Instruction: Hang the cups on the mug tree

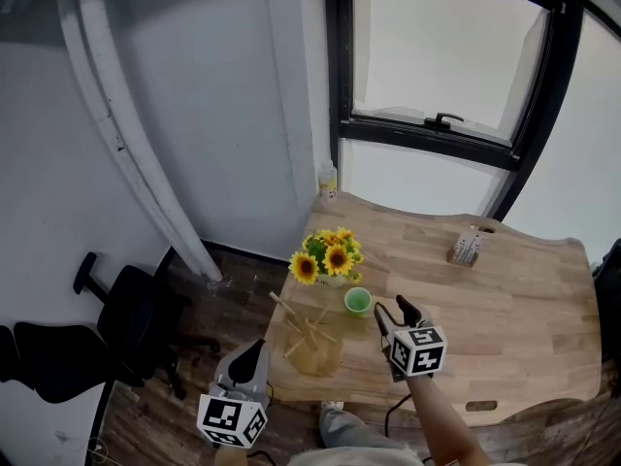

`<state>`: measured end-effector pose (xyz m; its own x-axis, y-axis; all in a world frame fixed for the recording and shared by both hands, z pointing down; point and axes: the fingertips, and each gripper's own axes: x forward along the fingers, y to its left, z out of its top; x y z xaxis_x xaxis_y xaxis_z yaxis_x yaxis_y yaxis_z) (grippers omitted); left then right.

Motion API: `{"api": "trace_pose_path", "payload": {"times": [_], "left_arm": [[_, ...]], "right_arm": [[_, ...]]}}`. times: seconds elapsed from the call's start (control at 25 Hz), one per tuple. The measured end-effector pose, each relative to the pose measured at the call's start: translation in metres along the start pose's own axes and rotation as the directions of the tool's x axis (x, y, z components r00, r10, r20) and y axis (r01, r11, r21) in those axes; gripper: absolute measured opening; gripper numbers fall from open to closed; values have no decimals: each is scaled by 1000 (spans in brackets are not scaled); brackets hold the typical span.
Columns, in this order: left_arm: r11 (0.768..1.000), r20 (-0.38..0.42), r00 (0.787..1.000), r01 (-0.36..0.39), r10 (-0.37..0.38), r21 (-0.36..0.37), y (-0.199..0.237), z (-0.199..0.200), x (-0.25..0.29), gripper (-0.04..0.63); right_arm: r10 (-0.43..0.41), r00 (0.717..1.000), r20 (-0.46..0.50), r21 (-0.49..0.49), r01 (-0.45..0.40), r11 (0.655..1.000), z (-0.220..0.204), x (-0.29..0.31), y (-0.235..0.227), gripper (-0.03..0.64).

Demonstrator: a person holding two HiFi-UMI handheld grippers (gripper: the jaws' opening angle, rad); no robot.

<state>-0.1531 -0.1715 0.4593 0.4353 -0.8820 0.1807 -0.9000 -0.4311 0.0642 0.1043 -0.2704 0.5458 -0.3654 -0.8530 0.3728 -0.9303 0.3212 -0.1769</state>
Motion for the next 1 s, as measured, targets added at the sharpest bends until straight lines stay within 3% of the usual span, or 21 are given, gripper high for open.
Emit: {"api": "trace_pose_path", "payload": {"times": [0.48,1.0], "left_arm": [[999,-41,999,-29,28,-31,26,-17,23,5],[998,-86,996,-40,36,-44,38,-34,35,5]], "right_arm": [[-2,983,-182,128,25,991,-53,69,-19,199],[3,949,-316,244,78,967,-92,99,-31,192]]}}
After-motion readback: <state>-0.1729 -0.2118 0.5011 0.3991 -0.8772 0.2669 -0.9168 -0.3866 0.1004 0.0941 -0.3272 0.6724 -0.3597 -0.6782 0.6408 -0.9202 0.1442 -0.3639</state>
